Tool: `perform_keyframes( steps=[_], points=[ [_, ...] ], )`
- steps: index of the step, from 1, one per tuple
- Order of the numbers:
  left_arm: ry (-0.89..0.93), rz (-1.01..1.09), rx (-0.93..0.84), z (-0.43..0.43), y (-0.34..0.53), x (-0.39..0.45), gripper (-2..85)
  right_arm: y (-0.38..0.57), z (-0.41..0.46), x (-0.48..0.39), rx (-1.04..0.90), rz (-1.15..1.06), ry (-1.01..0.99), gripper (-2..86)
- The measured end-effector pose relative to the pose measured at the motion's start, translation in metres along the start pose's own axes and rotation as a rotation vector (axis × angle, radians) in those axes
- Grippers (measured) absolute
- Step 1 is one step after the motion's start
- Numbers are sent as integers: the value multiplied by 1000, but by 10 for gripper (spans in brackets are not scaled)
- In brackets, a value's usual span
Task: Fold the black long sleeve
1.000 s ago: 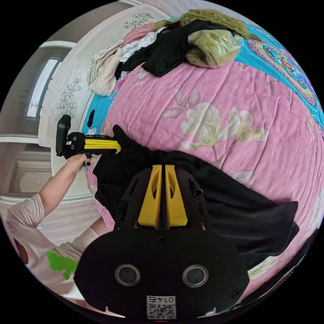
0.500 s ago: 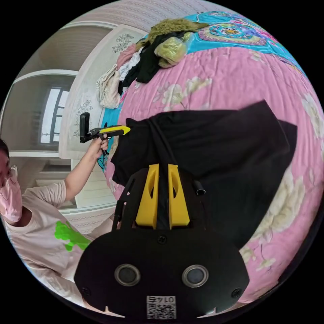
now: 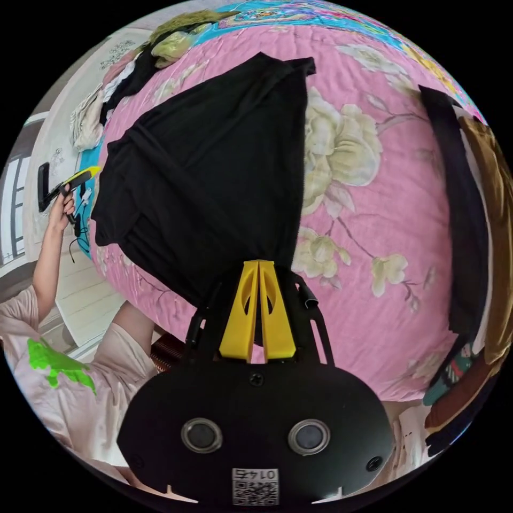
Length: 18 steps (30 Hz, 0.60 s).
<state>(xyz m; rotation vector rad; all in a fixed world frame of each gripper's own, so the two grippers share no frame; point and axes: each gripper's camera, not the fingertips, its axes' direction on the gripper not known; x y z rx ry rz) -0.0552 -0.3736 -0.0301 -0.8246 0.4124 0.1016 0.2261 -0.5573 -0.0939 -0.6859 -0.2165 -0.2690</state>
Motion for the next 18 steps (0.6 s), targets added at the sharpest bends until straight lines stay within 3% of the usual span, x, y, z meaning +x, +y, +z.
perform_keyframes(
  steps=[7, 10, 13, 18],
  points=[
    [94, -40, 25, -8, 35, 42, -5, 42, 12, 48, 130, 62, -150, -4],
    [53, -85, 17, -6, 54, 56, 10, 72, 20, 62, 192, 83, -239, -5],
    [189, -120, 18, 3, 62, 74, 46, 104, 33, 80, 259, 151, -276, -7],
    [204, 120, -35, 21, -5, 153, 79, 151, 55, 115, 371, 239, -420, -2]
  ],
)
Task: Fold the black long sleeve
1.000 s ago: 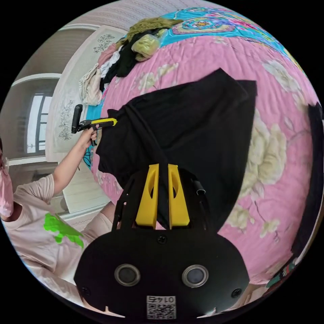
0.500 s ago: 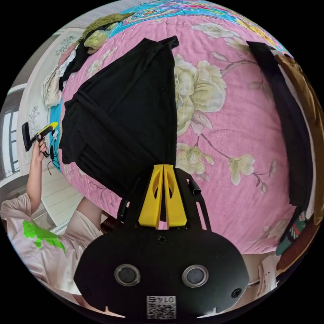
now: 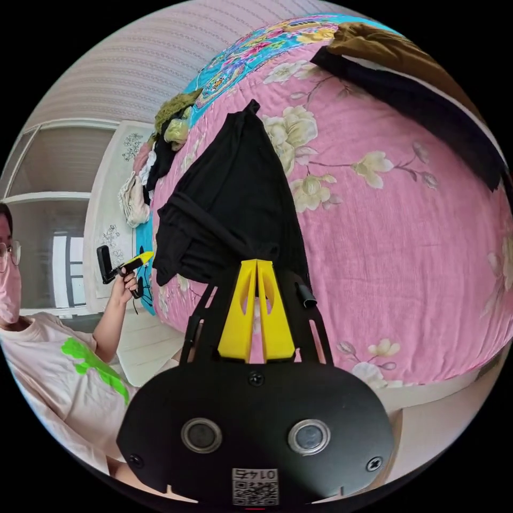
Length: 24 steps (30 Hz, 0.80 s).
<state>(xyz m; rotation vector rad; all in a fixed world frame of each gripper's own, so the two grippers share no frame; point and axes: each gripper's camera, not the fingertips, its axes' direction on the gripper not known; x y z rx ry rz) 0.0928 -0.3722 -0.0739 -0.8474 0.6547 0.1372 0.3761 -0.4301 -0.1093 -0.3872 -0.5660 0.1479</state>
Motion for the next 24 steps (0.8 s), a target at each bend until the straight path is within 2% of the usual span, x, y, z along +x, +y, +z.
perform_keyframes(
  steps=[3, 5, 8, 10, 15, 19, 24],
  points=[
    [-18, 183, -55, 22, -82, 45, 85, 12, -12, 30, 94, 21, -64, 23],
    [-30, 271, -113, 39, -124, 72, 82, 7, -16, 53, 153, 32, -185, 60],
    [18, 336, -138, 60, -168, 113, 69, -22, -6, 80, 60, 66, -391, 121],
    [14, 392, -146, 79, -188, 148, 60, -37, 7, 99, -43, 84, -482, 124],
    [-7, 491, -318, 152, -212, 215, 52, -36, 18, 133, -54, 137, -503, 107],
    [-113, 521, -464, 203, -229, 249, 44, -27, 13, 156, 77, 146, -449, 81],
    [-54, 476, -425, 197, -259, 272, 43, -7, 3, 164, 130, 99, -340, 87]
  ],
)
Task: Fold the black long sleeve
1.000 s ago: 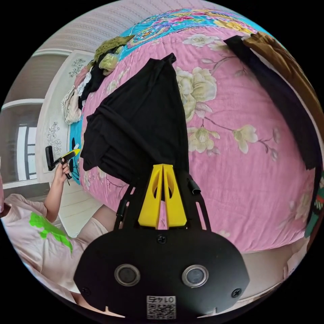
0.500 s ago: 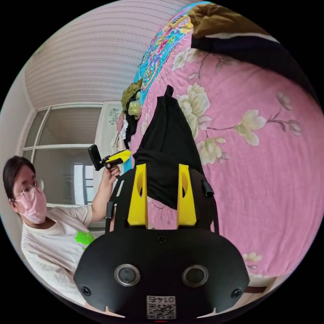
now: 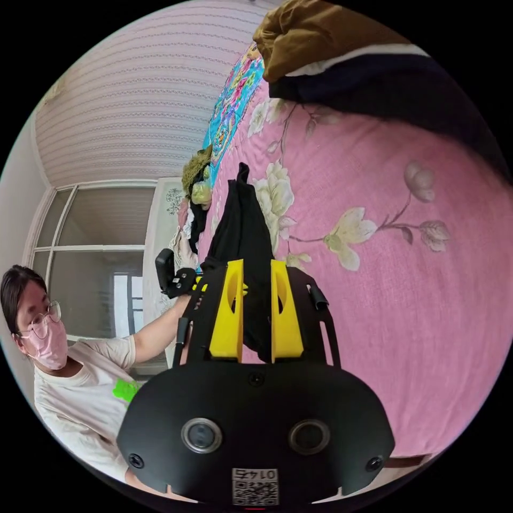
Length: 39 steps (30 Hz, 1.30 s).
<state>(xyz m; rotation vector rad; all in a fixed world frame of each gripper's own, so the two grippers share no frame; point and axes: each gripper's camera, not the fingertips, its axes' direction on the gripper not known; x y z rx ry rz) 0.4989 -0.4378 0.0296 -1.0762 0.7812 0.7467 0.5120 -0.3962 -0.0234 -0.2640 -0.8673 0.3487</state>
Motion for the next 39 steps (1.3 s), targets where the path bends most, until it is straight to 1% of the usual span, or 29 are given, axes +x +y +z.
perform_keyframes(
  steps=[2, 4, 6, 9, 12, 18, 20, 25, 29, 33, 36, 38, 39],
  points=[
    [-27, -4, 71, -28, -11, 0, 46, 22, 0, -7, -35, -41, 92, 98],
    [-111, -21, 150, -69, -34, -7, 64, 40, 3, -12, -61, -58, 177, 107],
    [-171, -22, 159, -92, -59, -18, 72, 56, 8, -16, -87, -66, 212, 111],
    [-229, -6, 125, -118, -112, -35, 81, 78, 18, -15, -107, -50, 253, 111],
    [-308, 55, 80, -129, -166, -33, 85, 92, 30, -11, -139, -34, 289, 109],
    [-434, 195, -66, -118, -249, -14, 96, 107, 45, -7, -162, -48, 418, 110],
    [-440, 223, -83, -114, -265, -11, 97, 111, 52, -5, -165, -46, 431, 121],
    [-443, 284, -199, -96, -296, -6, 100, 118, 69, -1, -149, -28, 431, 134],
    [-450, 322, -194, -100, -299, -1, 88, 123, 87, -3, -136, -23, 462, 134],
    [-395, 354, -212, -107, -300, 0, 77, 127, 104, -9, -131, -35, 479, 133],
    [-401, 363, -251, -101, -296, -4, 73, 131, 120, -13, -135, -37, 482, 120],
    [-406, 342, -251, -99, -294, -10, 63, 133, 133, -14, -150, -14, 487, 88],
    [-398, 334, -252, -99, -293, -14, 44, 133, 136, -14, -153, -15, 490, 78]
  ],
)
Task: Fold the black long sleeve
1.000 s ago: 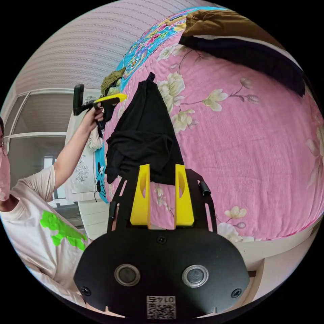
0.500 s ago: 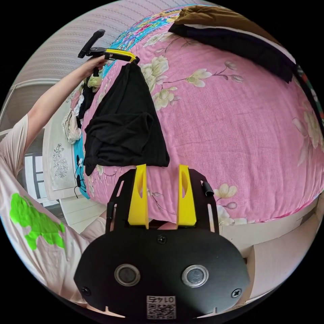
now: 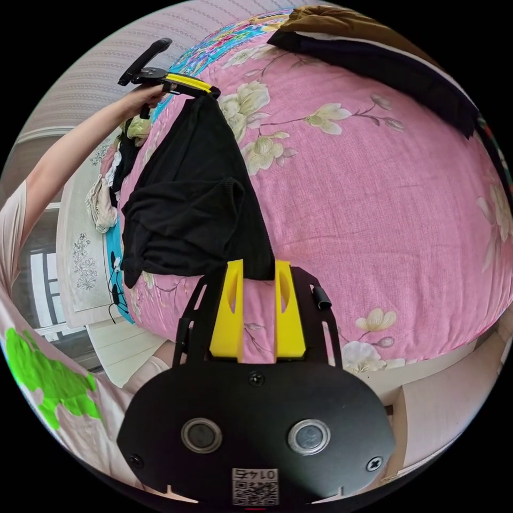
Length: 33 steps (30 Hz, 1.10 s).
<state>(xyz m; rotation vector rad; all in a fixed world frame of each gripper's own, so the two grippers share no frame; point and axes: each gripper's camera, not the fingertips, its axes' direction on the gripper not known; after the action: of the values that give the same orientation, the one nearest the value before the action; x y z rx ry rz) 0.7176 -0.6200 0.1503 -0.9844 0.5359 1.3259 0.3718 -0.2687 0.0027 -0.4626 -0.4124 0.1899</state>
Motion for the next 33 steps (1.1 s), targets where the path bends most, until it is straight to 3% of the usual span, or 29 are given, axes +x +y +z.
perform_keyframes(
  steps=[5, 14, 24, 33],
  points=[
    [64, -3, 16, 4, 22, -12, -5, 9, 13, -15, 20, -2, -36, 19],
    [103, -71, 150, -16, 118, -29, -9, 31, 4, -53, 108, -119, -246, 7],
    [170, -293, 390, -25, 333, -38, -9, 45, 13, -154, 57, -377, -312, 6],
    [198, -498, 541, 9, 552, -33, -9, 38, 63, -271, -56, -580, -493, 6]
  ],
)
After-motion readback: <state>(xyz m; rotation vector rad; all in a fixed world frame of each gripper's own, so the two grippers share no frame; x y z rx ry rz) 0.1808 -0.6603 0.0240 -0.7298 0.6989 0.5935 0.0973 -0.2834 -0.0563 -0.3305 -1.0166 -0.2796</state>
